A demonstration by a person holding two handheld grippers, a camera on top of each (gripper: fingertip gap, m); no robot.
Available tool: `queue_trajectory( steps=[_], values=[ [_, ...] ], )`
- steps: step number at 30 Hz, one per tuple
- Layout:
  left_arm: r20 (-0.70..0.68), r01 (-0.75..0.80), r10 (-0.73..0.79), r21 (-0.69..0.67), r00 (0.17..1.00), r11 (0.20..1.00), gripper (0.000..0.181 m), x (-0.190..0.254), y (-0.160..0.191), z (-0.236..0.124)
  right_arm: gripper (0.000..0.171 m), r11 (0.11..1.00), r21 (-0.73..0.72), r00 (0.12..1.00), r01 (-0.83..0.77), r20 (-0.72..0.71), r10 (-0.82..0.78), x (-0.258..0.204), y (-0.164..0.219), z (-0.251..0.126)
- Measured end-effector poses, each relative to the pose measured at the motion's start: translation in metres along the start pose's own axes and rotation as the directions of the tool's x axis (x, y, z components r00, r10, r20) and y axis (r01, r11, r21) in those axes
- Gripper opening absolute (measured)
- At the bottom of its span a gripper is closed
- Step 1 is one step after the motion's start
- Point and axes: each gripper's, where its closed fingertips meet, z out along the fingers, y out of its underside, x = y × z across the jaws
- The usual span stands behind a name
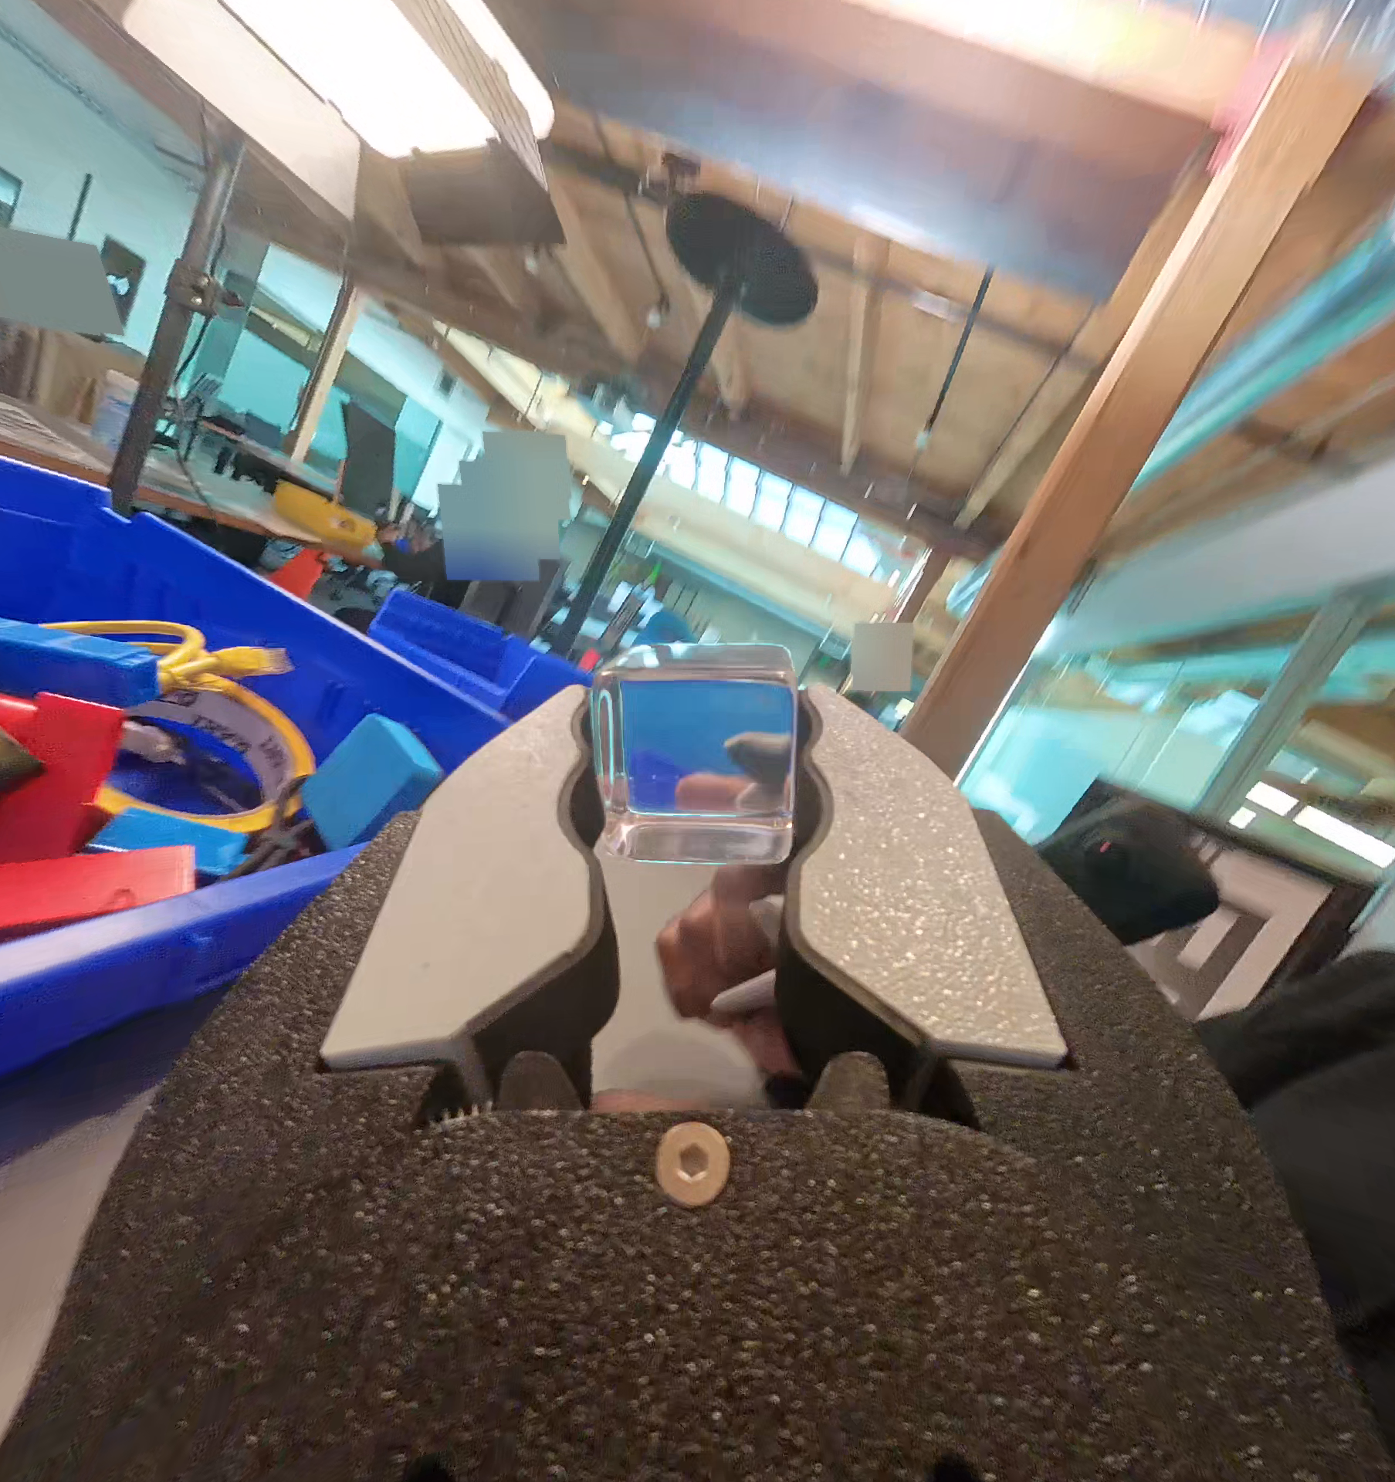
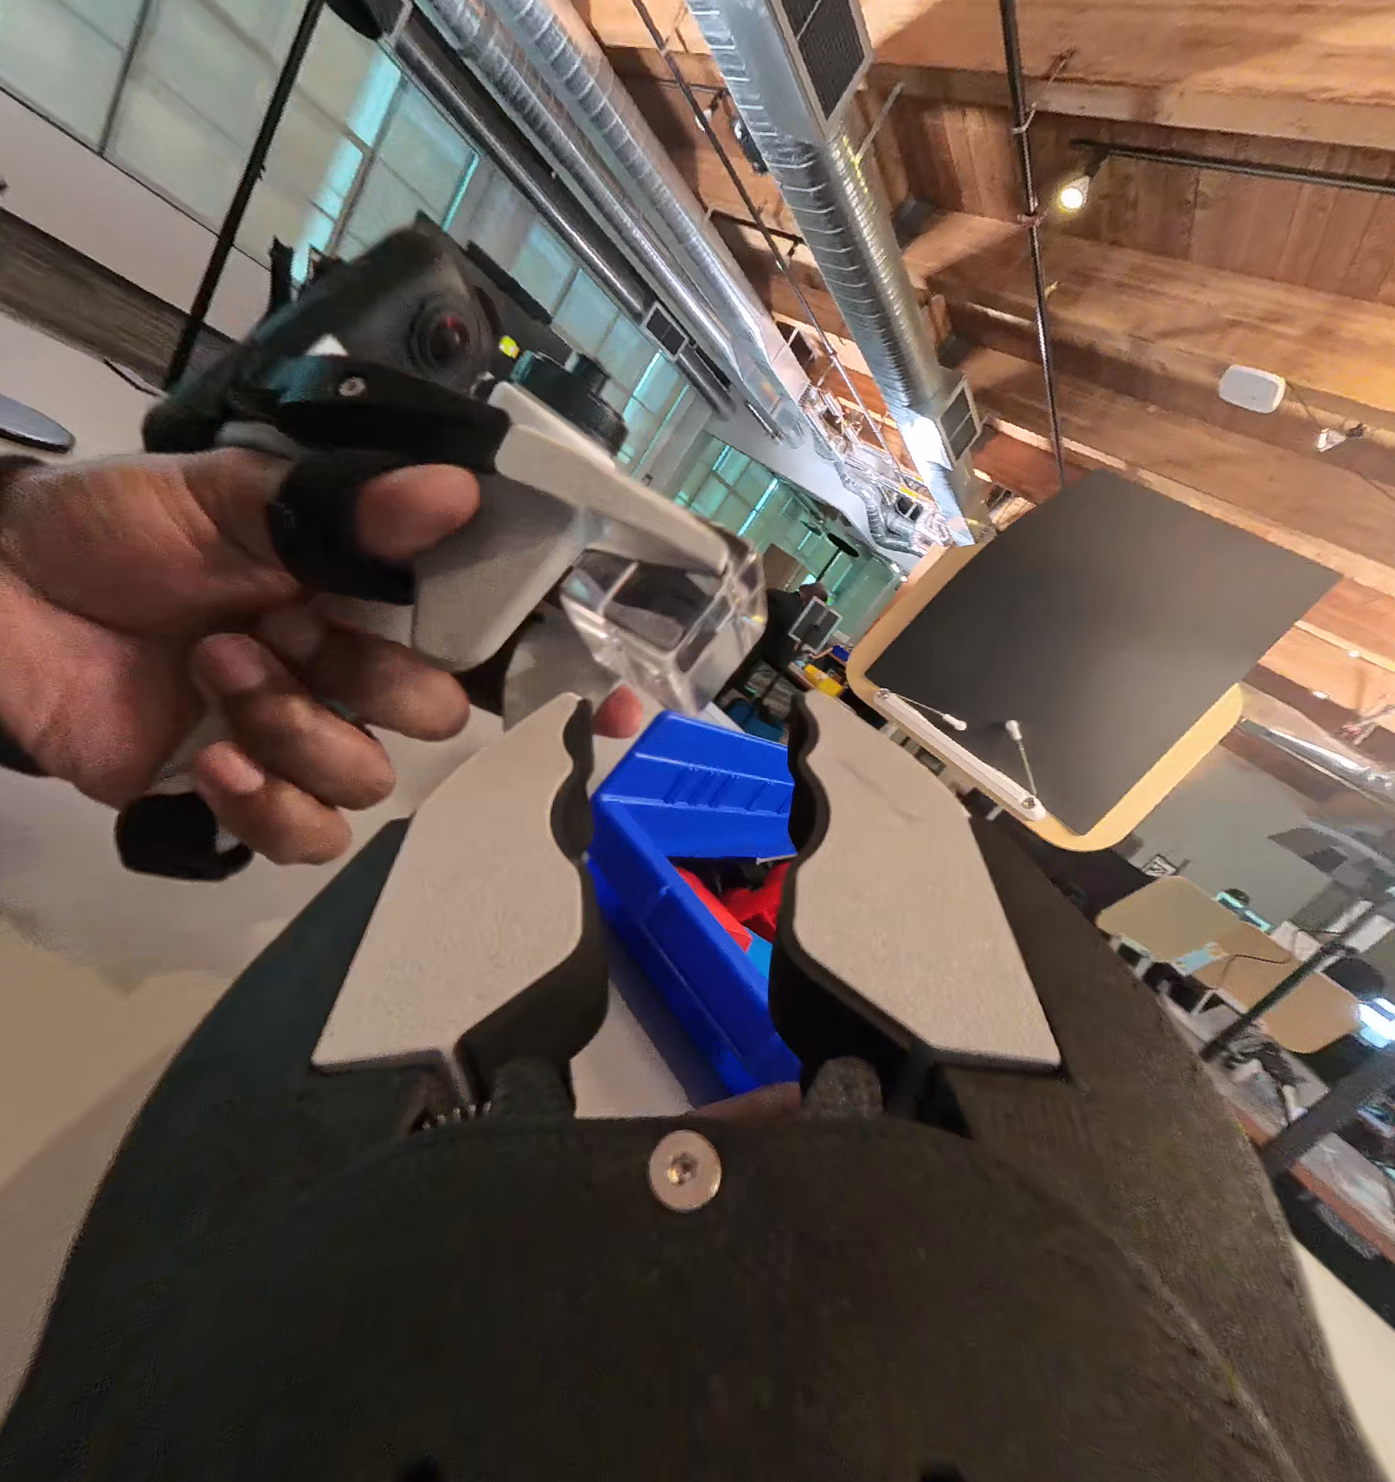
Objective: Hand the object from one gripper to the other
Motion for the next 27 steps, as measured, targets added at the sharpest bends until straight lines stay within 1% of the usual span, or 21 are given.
queue_trajectory(
  steps=[2,3,6,10,12,14,17,18,20,22,24,25,27],
  values=[
    [-0.04,0.134,-0.13,0.096,0.991,0.986,0.045,0.001,-0.006,0.002,0.051,1.0,-0.01,1.0,0.002,0.002,-0.002,-0.002,0.001,0.001],
    [-0.064,0.192,-0.185,0.123,0.981,0.974,0.045,0.003,-0.006,0.003,0.052,1.0,-0.017,1.0,0.014,-0.001,-0.014,-0.003,0.002,0.002],
    [-0.111,0.306,-0.293,0.132,0.95,0.943,0.046,0.007,0.004,0.012,0.053,0.999,-0.014,0.999,0.045,-0.006,-0.045,-0.006,0.001,0.002],
    [-0.116,0.335,-0.324,0.087,0.939,0.938,0.046,0.013,0.023,0.022,0.056,0.998,-0.023,0.998,0.055,-0.035,-0.056,-0.001,0.003,0.002],
    [-0.118,0.343,-0.334,0.065,0.935,0.937,0.046,0.014,0.027,0.024,0.058,0.999,-0.021,0.999,0.033,-0.039,-0.034,0.003,0.004,0.002],
    [-0.117,0.339,-0.333,0.037,0.936,0.94,0.046,0.015,0.03,0.025,0.056,0.999,-0.019,0.998,0.032,-0.049,-0.033,0.005,0.004,0.001],
    [-0.107,0.308,-0.307,-0.003,0.946,0.951,0.045,0.017,0.032,0.025,0.043,0.998,-0.019,0.995,0.055,-0.079,-0.056,0.01,0.005,0.0],
    [-0.104,0.295,-0.296,-0.022,0.95,0.955,0.045,0.017,0.032,0.024,0.043,0.998,-0.021,0.996,0.058,-0.073,-0.059,0.009,0.005,0.0],
    [-0.105,0.251,-0.257,-0.068,0.961,0.966,0.045,0.017,0.033,0.023,0.044,0.998,-0.025,0.997,0.053,-0.063,-0.054,0.008,0.005,0.001],
    [-0.106,0.155,-0.165,-0.097,0.981,0.983,0.048,0.019,0.033,0.02,0.043,1.0,-0.014,0.999,0.01,-0.04,-0.011,0.007,0.004,0.001],
    [-0.089,-0.002,-0.007,-0.097,0.996,0.995,0.062,0.018,0.03,0.017,0.043,0.998,-0.017,0.998,-0.068,-0.003,0.068,0.007,0.005,0.002],
    [-0.075,-0.1,0.092,-0.105,0.993,0.989,0.065,0.017,0.029,0.015,0.044,0.993,-0.025,0.994,-0.112,0.013,0.112,0.007,0.007,0.002],
    [-0.052,-0.302,0.298,-0.13,0.953,0.944,0.071,0.016,0.028,0.009,0.043,0.977,-0.04,0.976,-0.209,0.047,0.211,0.008,0.01,0.003]
  ],
)
